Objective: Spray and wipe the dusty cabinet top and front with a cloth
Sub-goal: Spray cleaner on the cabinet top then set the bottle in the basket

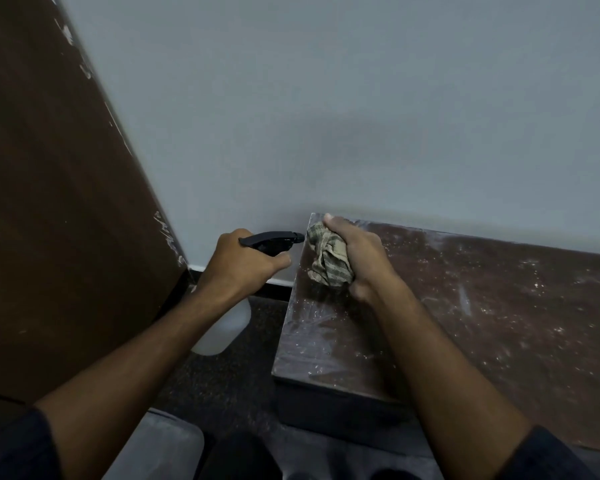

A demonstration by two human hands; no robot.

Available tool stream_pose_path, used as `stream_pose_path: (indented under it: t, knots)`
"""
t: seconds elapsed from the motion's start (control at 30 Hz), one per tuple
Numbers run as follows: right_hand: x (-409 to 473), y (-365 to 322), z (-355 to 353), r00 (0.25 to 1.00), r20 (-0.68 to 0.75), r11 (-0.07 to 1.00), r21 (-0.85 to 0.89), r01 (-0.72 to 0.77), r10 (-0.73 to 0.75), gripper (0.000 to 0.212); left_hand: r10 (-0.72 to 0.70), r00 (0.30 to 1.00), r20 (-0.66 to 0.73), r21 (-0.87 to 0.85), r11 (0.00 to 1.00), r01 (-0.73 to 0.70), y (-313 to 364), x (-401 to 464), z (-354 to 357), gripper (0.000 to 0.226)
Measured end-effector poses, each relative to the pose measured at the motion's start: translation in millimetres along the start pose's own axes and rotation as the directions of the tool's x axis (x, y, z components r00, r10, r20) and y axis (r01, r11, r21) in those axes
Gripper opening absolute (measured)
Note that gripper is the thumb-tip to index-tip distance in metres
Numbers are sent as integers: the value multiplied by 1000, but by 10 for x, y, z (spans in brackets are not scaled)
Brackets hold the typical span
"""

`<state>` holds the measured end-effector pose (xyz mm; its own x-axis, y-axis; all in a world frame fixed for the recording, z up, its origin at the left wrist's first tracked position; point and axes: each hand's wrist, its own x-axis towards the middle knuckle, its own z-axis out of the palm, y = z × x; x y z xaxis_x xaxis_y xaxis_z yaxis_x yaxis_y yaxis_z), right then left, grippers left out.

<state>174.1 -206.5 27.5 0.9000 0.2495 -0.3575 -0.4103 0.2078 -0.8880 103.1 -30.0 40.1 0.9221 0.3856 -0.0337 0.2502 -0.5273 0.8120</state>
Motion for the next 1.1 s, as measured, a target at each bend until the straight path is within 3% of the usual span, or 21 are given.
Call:
stream_pose_path:
  t: [0.1,0.17,0.23,0.3,0.47,0.6,0.67,0.87,1.03,1.1]
  knots:
    - [-68,-48,-59,996,91,986,-168,11,5,30,2,997,74,53,999,-6,-56,-37,-43,25]
    - [-123,-69,-63,996,88,927,-370,61,-30,20,22,995,97,57,998,-27,-133,-67,-66,26]
    - [-138,-66,-37,987,40,735,-662,145,-159,20,32,993,110,8,999,-33,-211,-98,-66,26]
    - [-138,-28,16,963,89,519,-827,214,-256,17,19,993,115,-31,999,-15,-276,-129,-39,24]
    - [-124,161,118,904,276,286,-883,373,-325,16,13,996,90,-54,999,-8,-381,-170,13,24]
    - [-111,403,125,816,436,-133,-898,419,-380,41,14,994,107,-76,997,-6,-407,-188,-3,21]
    - [-200,505,111,780,491,-254,-870,422,-387,51,25,993,112,-70,997,-17,-432,-204,-9,21]
    - [-517,716,-24,702,633,-265,-775,574,-327,38,34,997,62,-74,997,-30,-555,-254,-7,21]
    - [-97,550,54,787,407,-192,-913,359,-464,37,26,994,108,-76,997,-18,-504,-271,-13,25]
    - [-191,629,122,761,467,-225,-884,409,-451,33,21,992,126,-58,998,-14,-461,-238,-10,26]
